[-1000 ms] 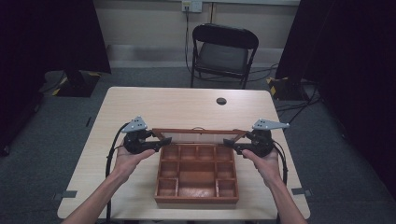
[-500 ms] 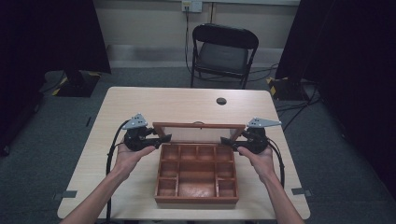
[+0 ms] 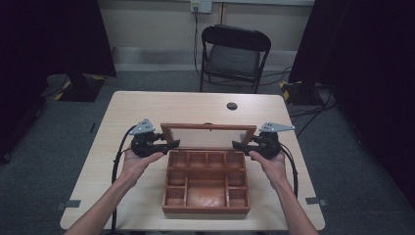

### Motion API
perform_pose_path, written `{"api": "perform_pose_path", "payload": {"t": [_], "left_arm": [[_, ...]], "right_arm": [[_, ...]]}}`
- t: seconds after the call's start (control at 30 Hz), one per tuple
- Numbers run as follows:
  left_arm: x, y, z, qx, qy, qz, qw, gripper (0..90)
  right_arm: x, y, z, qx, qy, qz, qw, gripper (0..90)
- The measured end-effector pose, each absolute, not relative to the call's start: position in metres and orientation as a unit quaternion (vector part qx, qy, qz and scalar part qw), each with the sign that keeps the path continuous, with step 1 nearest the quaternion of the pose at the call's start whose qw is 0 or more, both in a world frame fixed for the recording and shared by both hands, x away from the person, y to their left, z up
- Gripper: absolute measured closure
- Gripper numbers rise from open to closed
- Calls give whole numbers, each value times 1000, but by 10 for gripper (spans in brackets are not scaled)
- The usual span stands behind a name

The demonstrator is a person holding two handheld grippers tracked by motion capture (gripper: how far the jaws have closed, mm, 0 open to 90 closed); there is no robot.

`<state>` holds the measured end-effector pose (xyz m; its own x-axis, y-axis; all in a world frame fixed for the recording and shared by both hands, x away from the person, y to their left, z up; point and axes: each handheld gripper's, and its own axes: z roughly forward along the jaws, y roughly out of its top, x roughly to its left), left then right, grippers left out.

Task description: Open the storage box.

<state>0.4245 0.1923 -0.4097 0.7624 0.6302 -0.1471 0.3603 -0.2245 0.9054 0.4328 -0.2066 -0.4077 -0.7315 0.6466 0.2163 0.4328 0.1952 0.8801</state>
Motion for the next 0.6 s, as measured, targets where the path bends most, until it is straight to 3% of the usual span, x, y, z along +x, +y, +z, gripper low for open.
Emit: {"api": "perform_pose_path", "payload": {"t": [0.37,0.6], "left_arm": [[434,193,-421,773,334,125,525,552],[438,194,-422,769,339,124,527,568]], "right_arm": [[438,-209,-410,359,760,532,104,468],[441,-206,-415,365,764,522,107,390]]}}
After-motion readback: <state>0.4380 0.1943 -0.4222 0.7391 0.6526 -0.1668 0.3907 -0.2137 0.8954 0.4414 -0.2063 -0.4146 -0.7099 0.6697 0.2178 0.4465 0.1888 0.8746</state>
